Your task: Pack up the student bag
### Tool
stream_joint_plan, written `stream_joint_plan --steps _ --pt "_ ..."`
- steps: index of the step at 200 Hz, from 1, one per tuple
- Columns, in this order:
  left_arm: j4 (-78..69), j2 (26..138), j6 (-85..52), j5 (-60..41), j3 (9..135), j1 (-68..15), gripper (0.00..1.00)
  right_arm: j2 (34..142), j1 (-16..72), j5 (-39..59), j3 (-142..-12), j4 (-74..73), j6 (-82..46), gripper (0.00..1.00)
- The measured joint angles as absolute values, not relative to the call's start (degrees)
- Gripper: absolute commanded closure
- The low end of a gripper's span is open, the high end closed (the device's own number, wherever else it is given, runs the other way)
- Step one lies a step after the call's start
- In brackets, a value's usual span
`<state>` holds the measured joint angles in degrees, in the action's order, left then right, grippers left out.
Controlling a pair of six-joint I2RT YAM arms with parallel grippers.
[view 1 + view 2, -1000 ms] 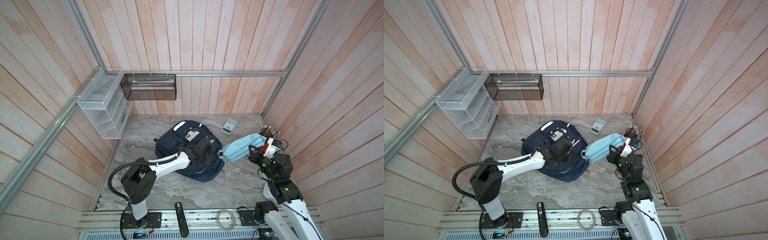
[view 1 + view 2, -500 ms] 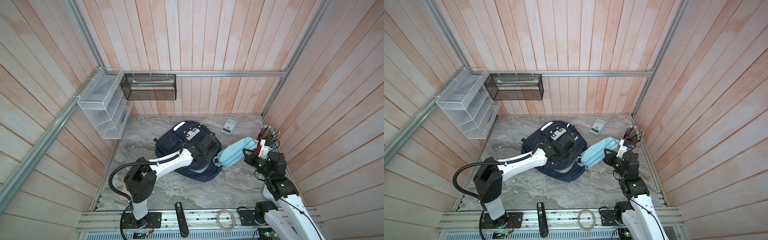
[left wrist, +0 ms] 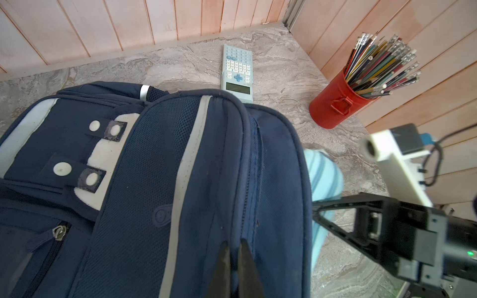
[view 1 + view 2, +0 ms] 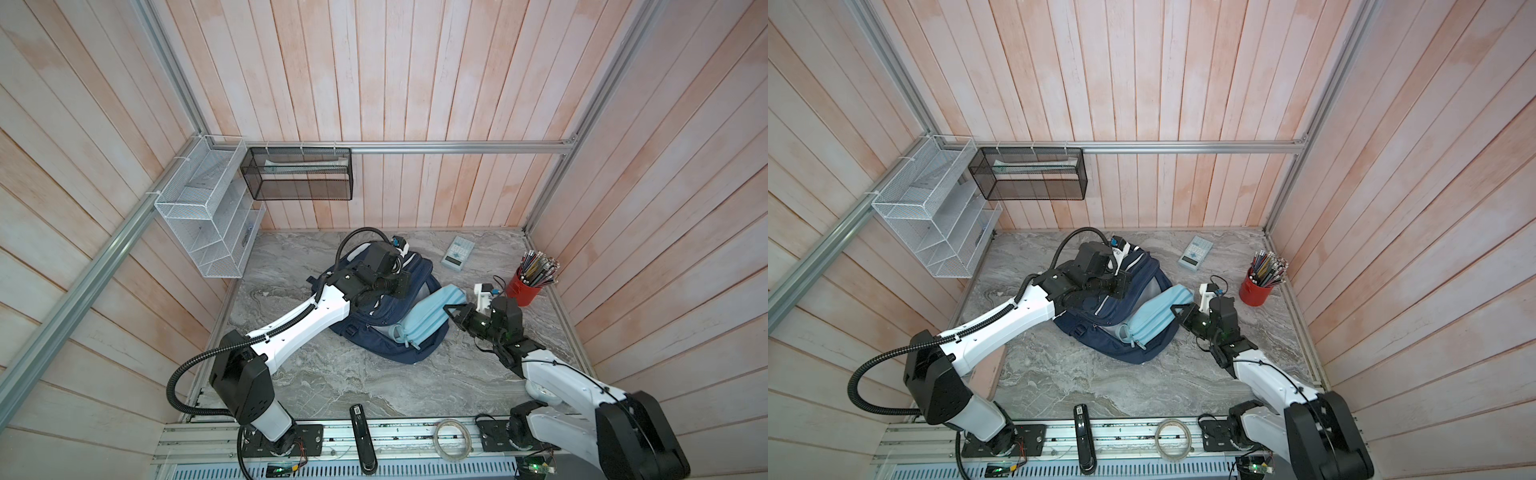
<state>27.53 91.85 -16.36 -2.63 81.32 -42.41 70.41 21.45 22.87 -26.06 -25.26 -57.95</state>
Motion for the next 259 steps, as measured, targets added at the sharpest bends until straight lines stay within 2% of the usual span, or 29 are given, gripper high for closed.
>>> stream_joint_plan --steps 47,78,106,133,196,205,208,216,233,240,250,259 --pt "27.88 91.85 -17.19 -3.90 81.97 -42.37 1.00 99.59 25.50 23.09 -42.96 -43.11 -61.32 1.00" --pt "27.59 91.85 -17.67 -4.05 82.00 -42.19 1.00 110.04 27.42 23.18 -51.75 -48.66 -63.55 1.00" --pt "26.50 91.79 -18.52 -3.99 81.25 -41.89 1.00 111.26 27.70 25.23 -53.74 -47.83 -62.74 0.63" --pt "24.27 91.77 -19.44 -4.84 79.07 -41.89 1.00 106.54 26.63 27.24 -51.11 -41.63 -57.76 0.44" --pt "19.03 91.77 -21.23 -6.20 75.07 -41.89 1.00 84.88 20.27 27.49 -38.61 -24.05 -46.26 0.42" --pt "17.96 91.79 -21.61 -6.22 74.08 -41.89 0.96 81.78 19.88 26.72 -36.49 -21.32 -44.77 0.40" --pt "17.63 91.77 -21.78 -6.22 73.82 -41.89 0.95 80.51 19.84 26.11 -35.81 -20.29 -44.07 0.34" --pt "16.53 91.79 -22.28 -6.26 72.82 -41.89 0.94 77.34 20.14 24.60 -34.11 -17.50 -42.76 0.27" --pt "14.17 91.77 -23.33 -6.76 70.67 -41.91 0.92 69.82 23.49 18.57 -31.83 -11.14 -38.74 0.26" --pt "13.06 91.77 -23.90 -7.14 69.71 -41.89 0.86 66.57 25.71 15.49 -31.51 -8.75 -36.91 0.26" --pt "11.55 91.77 -24.60 -7.44 68.58 -41.89 0.65 61.76 28.91 11.70 -31.29 -6.33 -34.44 0.26" --pt "10.70 91.70 -25.50 -7.49 67.48 -41.89 0.53 57.74 30.85 9.43 -30.94 -5.06 -32.82 0.26"
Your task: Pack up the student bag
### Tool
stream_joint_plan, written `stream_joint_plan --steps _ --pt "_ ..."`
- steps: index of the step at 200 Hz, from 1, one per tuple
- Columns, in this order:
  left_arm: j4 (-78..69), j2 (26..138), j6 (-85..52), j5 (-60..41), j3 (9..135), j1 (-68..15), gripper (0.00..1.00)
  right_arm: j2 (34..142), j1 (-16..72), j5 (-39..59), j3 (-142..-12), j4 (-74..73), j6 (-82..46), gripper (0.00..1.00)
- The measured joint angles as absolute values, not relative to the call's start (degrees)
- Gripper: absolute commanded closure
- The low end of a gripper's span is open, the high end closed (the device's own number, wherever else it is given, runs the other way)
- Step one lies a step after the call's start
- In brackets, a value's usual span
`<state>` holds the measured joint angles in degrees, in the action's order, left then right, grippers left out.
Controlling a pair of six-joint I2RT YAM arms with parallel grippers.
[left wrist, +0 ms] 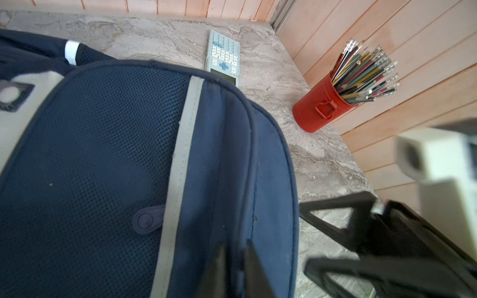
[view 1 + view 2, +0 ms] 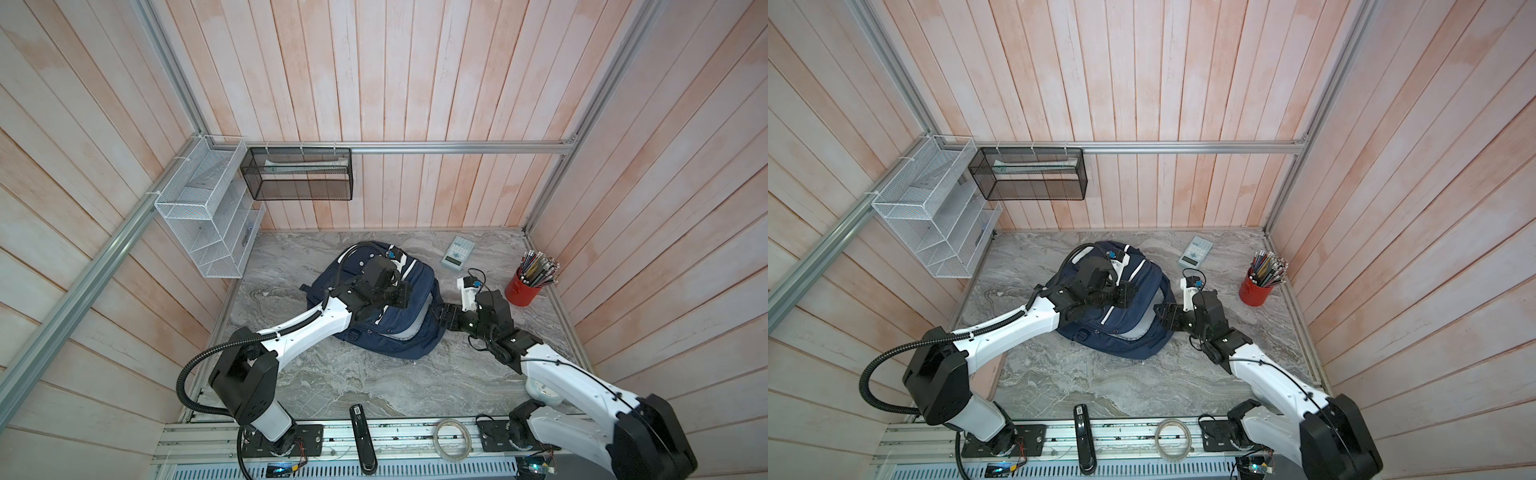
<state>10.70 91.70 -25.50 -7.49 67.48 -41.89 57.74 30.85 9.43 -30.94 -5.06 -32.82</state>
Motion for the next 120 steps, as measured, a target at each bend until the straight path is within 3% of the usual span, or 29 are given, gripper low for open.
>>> stream_joint_plan --steps 13,27,57,69,79,99,120 --pt "10.28 91.20 -26.70 -7.46 65.78 -41.87 0.42 51.66 31.94 6.96 -29.65 -4.38 -31.29 0.23" --pt "9.89 89.25 -27.88 -7.18 63.07 -41.69 0.40 46.65 32.82 5.65 -27.38 -4.40 -30.94 0.14" --pt "8.84 77.76 -32.25 -4.69 52.86 -40.77 0.40 43.20 41.47 1.28 -21.58 -5.23 -33.76 0.14" --pt "7.11 70.67 -35.11 -4.05 46.74 -39.38 0.30 44.01 47.70 -2.46 -19.40 -5.93 -35.70 0.15" --pt "4.25 64.95 -38.44 -4.01 41.12 -37.80 0.15 45.71 53.34 -6.04 -18.15 -6.46 -36.93 0.15" --pt "-0.86 56.58 -43.81 -3.95 30.59 -34.61 0.14 52.34 62.17 -12.58 -18.28 -8.78 -38.41 0.17" --pt "-4.51 55.68 -47.70 -4.34 23.73 -31.79 0.15 62.04 67.02 -17.58 -22.09 -10.09 -38.81 0.22"
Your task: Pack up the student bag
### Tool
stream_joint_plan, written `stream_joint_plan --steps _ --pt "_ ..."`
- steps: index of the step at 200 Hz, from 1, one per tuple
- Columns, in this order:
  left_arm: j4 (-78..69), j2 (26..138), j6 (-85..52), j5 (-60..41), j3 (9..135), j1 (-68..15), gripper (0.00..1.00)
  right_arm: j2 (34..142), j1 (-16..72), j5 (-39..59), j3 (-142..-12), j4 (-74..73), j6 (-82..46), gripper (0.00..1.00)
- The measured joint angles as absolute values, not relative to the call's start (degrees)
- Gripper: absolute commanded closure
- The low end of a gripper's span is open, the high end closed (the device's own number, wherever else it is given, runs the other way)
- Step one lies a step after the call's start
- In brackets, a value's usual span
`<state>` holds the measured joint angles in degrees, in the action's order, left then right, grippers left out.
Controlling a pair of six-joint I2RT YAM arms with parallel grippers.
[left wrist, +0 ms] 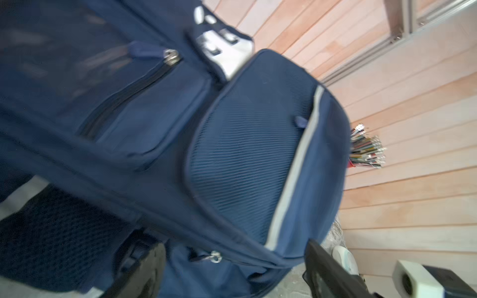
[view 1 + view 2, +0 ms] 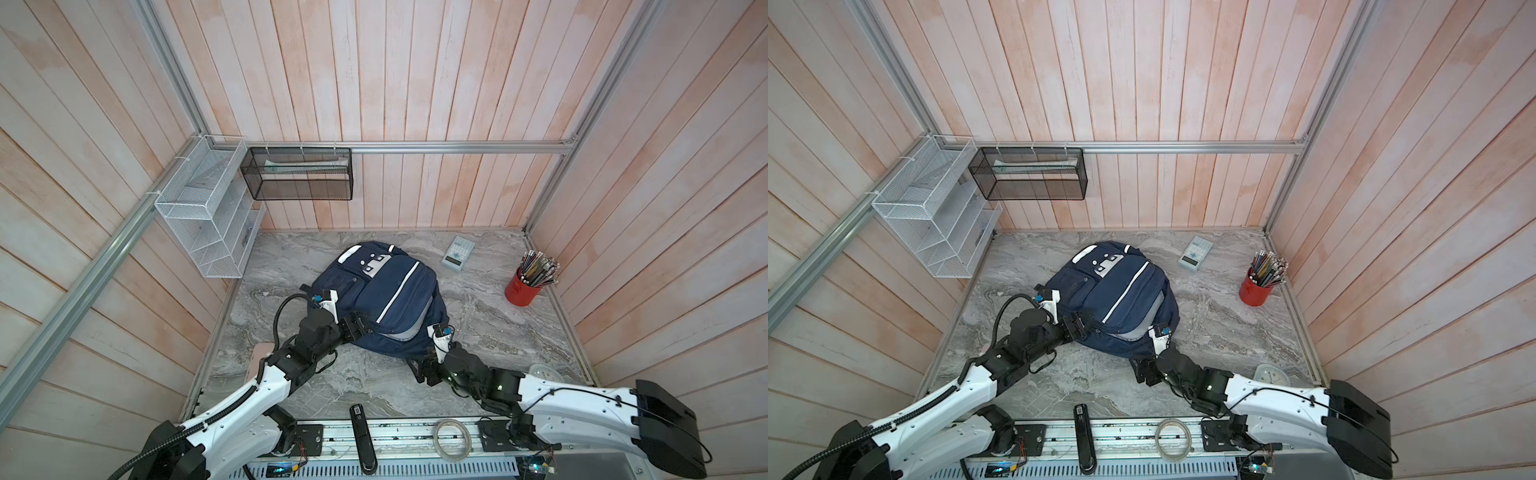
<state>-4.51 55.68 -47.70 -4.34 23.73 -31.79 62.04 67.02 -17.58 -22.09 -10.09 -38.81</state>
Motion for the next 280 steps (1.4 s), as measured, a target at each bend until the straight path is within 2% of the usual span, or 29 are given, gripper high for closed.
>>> stream_joint_plan --steps 35,68,94,111,117,129,155,166,180,191,210,228,240,248,255,263,280 --pt "-12.51 63.26 -50.76 -6.37 22.63 -30.00 0.22 75.07 68.55 -18.55 -29.63 -17.67 -38.72 0.33" --pt "-17.93 69.34 -53.23 -6.42 22.72 -30.02 0.22 82.37 68.66 -17.91 -33.61 -21.63 -37.78 0.39" --pt "-20.25 71.83 -54.65 -6.39 22.72 -30.20 0.13 85.45 68.66 -18.09 -35.59 -22.74 -37.34 0.44" --pt "-21.02 72.77 -55.18 -5.96 22.72 -30.65 0.12 88.09 68.66 -18.46 -37.28 -22.74 -37.50 0.47" --pt "-21.26 73.25 -55.27 -5.72 22.76 -30.85 0.16 89.21 68.66 -18.52 -37.93 -22.76 -37.45 0.48" --pt "-21.98 74.61 -55.53 -5.54 23.00 -31.20 0.31 91.13 68.71 -18.57 -39.11 -22.76 -37.43 0.49" --pt "-24.49 78.98 -55.59 -6.02 24.36 -31.35 0.75 93.60 68.77 -18.70 -40.66 -22.61 -37.28 0.54" --pt "-24.77 79.55 -56.05 -6.09 24.73 -31.29 0.85 94.15 68.82 -19.29 -41.32 -22.41 -37.28 0.54" --pt "-24.86 79.48 -57.08 -6.72 25.17 -31.27 0.89 95.18 68.82 -20.88 -42.50 -22.31 -37.01 0.55" --pt "-24.36 79.11 -57.45 -7.16 25.67 -31.27 0.96 96.38 68.82 -22.50 -43.66 -22.22 -35.86 0.55" --pt "-22.96 77.52 -57.98 -7.42 25.87 -31.31 0.99 98.70 68.82 -25.56 -46.11 -21.69 -33.71 0.60" --pt "-22.17 75.44 -58.57 -7.42 25.85 -31.42 1.00 101.32 68.84 -27.77 -49.50 -19.90 -32.49 0.70" --pt "-22.09 74.19 -59.00 -7.38 25.67 -31.53 1.00 103.07 68.62 -29.19 -51.59 -18.52 -31.62 0.81" --pt "-22.04 73.54 -59.27 -7.33 25.39 -31.53 1.00 103.85 68.51 -30.11 -52.21 -18.20 -31.11 0.83" --pt "-22.02 73.06 -59.53 -7.31 25.12 -31.53 1.00 104.25 68.47 -30.74 -52.31 -18.22 -30.35 0.89" --pt "-22.00 72.62 -59.70 -7.33 24.80 -31.53 1.00 104.42 68.47 -31.22 -52.31 -18.20 -29.32 1.00" --pt "-21.80 71.92 -59.79 -7.22 24.56 -31.55 1.00 104.42 68.47 -30.98 -52.31 -18.35 -27.68 1.00"
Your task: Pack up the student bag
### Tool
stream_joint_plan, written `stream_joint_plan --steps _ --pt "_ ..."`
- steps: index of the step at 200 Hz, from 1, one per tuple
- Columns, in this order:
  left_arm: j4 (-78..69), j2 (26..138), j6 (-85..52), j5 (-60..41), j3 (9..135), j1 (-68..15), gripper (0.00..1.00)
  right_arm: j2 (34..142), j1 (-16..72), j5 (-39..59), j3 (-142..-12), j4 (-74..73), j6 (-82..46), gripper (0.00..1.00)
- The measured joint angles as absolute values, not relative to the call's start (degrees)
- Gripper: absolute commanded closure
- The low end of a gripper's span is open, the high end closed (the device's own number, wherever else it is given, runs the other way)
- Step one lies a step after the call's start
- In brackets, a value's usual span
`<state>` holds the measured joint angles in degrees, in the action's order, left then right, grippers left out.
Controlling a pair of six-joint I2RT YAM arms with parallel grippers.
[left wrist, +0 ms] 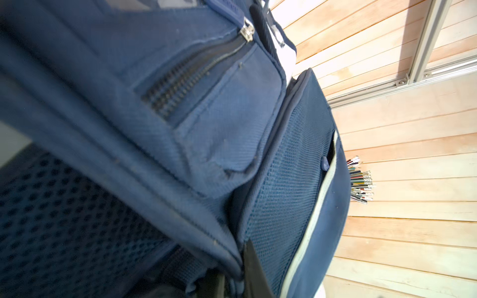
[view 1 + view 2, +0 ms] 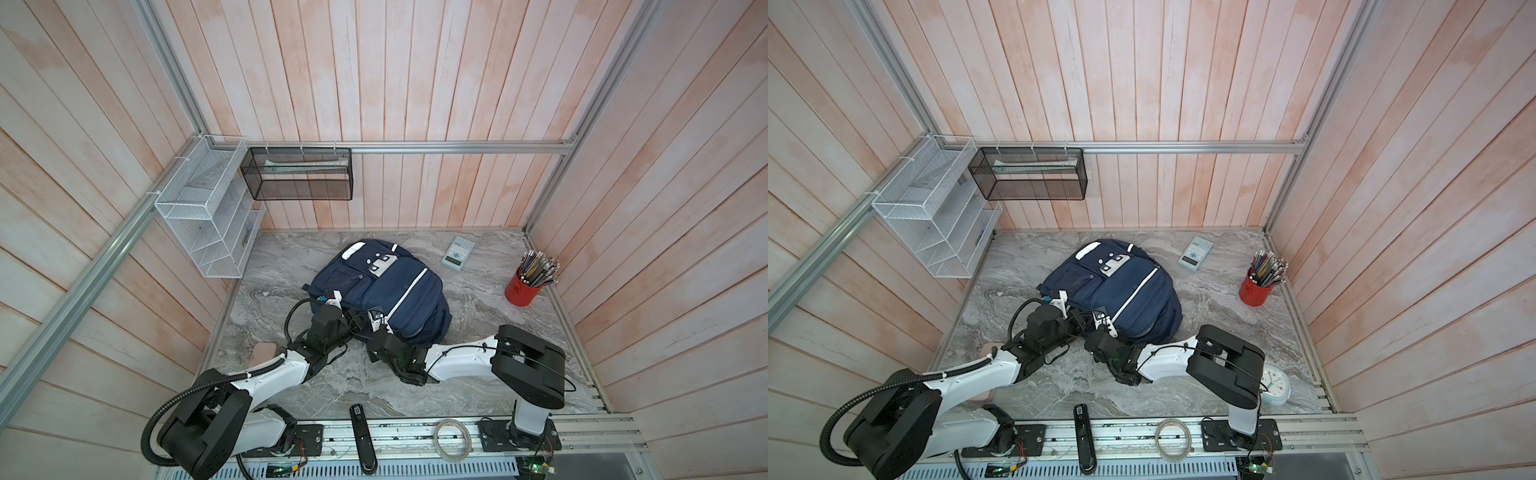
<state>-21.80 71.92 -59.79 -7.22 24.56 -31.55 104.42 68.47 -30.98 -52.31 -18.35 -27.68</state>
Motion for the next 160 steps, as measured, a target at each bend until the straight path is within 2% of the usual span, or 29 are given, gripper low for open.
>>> stream_joint_plan --steps 28,84,131,160 --pt "-21.41 71.79 -59.53 -8.14 24.51 -30.65 1.00 102.63 67.81 -27.22 -50.48 -19.29 -26.50 1.00" --pt "-19.29 71.57 -57.14 -15.22 24.53 -26.52 1.00 90.39 66.52 -16.91 -40.18 -20.27 -26.55 1.00" --pt "-18.61 71.68 -55.88 -16.01 24.80 -24.34 1.00 80.97 63.66 -15.79 -33.21 -15.20 -27.42 1.00" --pt "-18.94 71.90 -56.21 -16.27 24.73 -24.01 1.00 78.96 61.71 -15.70 -31.62 -12.97 -27.68 1.00"
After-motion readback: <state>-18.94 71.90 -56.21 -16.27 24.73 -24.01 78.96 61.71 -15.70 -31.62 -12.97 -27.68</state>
